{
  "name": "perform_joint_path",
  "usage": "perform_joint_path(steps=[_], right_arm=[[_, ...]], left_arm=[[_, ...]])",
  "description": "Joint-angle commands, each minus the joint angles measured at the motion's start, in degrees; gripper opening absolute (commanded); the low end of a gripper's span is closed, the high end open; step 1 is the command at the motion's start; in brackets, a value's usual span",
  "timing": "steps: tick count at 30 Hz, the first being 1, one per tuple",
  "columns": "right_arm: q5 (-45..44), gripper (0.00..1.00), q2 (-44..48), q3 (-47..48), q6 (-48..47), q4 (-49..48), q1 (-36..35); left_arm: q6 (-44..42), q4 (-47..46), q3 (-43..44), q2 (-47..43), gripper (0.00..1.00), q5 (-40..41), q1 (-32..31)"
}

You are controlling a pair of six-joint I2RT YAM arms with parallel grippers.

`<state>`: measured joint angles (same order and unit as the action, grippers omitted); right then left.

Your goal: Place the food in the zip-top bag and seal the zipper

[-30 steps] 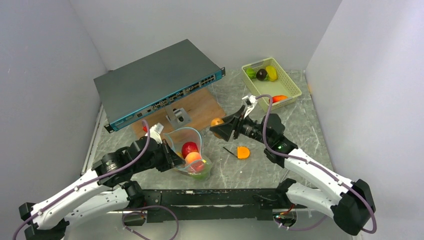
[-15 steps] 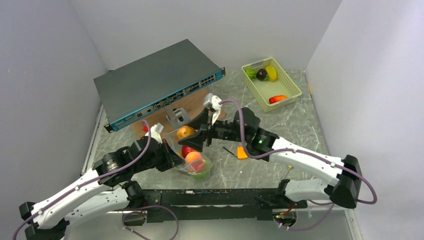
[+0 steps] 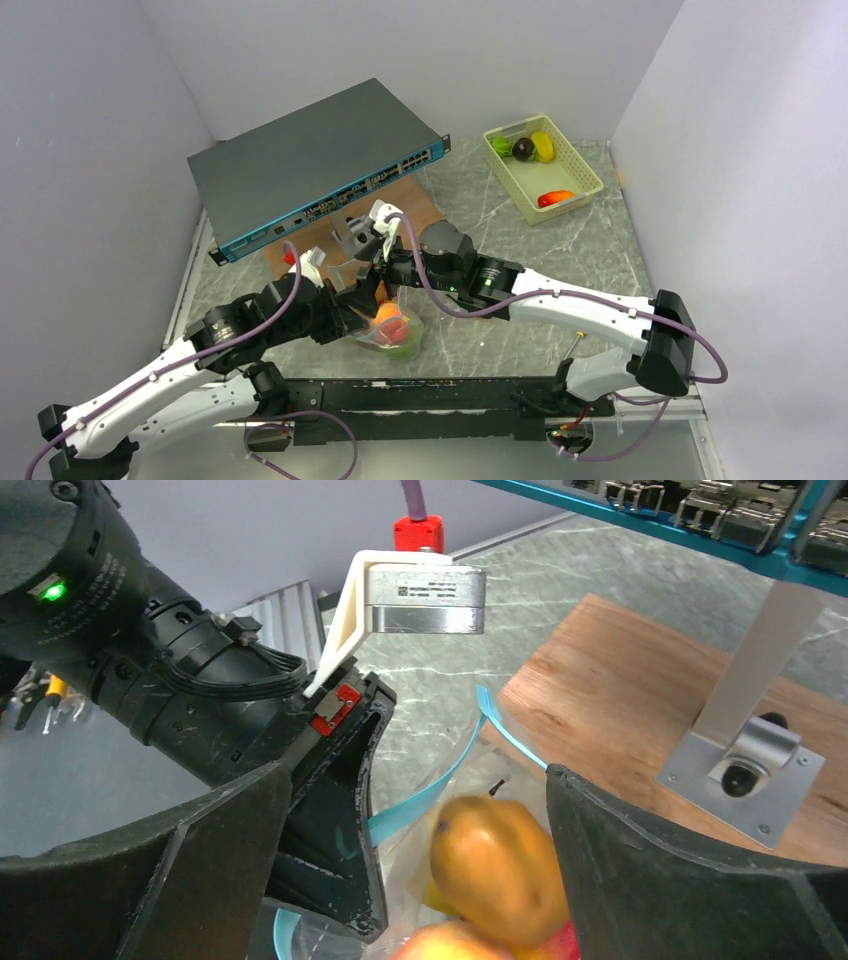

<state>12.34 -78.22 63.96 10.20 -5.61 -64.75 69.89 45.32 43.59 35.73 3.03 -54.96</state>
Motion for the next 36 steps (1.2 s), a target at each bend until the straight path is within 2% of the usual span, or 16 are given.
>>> perform_joint_path(steps=[1,9,16,19,23,29,32,34,36], right_arm=[[-4.43,0.99,0.80,3.08,-1.85,1.48,-0.59],[-4.39,0.97,7.53,0.60,-4.27,4.71,-0.52],[-1.95,0.80,18.64,-11.34,-7.60,4.97,-0.57],[-2.70,0.79,22.38,-16.18,-7.32,3.41,-0.55],[-0.08,0.82,26.07,-23.16,-9.62,-1.58,-0.65],[2.67,0.82,30.59,-35.52,-15.89,-16.28,-0.64],[1.23,0.82,30.30,-37.89,-16.01,-19.33,-0.64],[0.62,0.79,29.34,-38.23,-15.63,-20.66,-0.70],[0.85,0.72,27.86,-38.28,-14.88,-22.53,-0.75]], left_arm=[[1.30,0.17,0.86,-0.81,0.00,1.02,-0.18],[1.07,0.37,1.73,-0.25,0.00,1.24,-0.20],[1.05,-0.24,1.30,-0.37,0.00,0.72,-0.23],[0.91,-0.49,1.19,-0.29,0.00,0.87,-0.16],[0.75,-0.56,1.28,0.10,0.00,0.91,-0.27],[1.31,-0.84,1.11,0.22,0.00,0.88,-0.24],[1.53,-0.64,1.22,0.01,0.00,1.14,-0.17],[1.73,-0.56,1.07,-0.21,0.00,1.20,-0.20],[1.43,-1.27,0.70,-0.43,0.00,1.09,-0.21]])
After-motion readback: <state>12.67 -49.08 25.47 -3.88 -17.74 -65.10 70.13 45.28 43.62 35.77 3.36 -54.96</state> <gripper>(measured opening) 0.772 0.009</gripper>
